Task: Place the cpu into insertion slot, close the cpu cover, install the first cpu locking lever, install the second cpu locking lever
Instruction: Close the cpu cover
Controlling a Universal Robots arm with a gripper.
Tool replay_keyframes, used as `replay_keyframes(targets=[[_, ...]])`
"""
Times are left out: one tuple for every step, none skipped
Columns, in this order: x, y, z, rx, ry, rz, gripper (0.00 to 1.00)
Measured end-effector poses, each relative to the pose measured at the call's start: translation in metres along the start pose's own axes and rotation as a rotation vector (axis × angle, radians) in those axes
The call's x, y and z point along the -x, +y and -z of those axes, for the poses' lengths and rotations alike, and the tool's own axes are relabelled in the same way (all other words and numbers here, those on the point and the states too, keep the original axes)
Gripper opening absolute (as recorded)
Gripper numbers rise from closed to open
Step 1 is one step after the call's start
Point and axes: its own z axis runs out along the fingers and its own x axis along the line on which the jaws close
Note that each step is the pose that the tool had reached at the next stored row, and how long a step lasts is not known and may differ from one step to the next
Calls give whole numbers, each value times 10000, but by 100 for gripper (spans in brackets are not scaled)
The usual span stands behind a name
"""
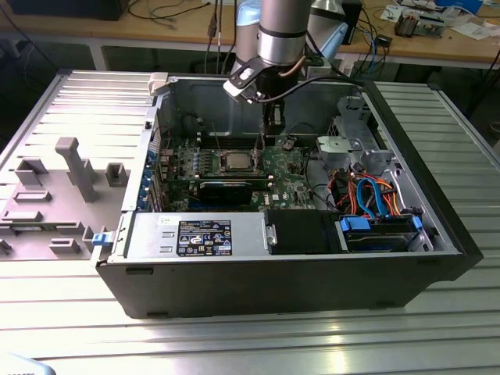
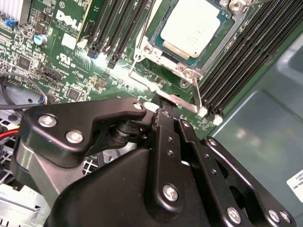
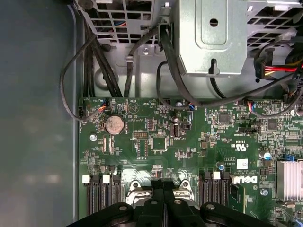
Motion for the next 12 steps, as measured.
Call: replay_keyframes(targets=[[0,-19,-2,0,0,0,11],[-1,-34,-4,0,0,1,11],[-1,-48,-7,0,0,0,11],[-1,-55,-9,0,0,-1,11],[-1,-61,-10,0,0,0,11],[-2,-69,-12,0,0,0,11],[-2,-81,-14,0,-1,1,11],[-2,-88,-15,0,0,0,11],[-2,-99,-17,0,0,-1,11],[-2,-106,-18,0,-1,0,11],[-3,-113,-19,0,0,1,11],[-3,-124,-21,-1,-1,1,11]])
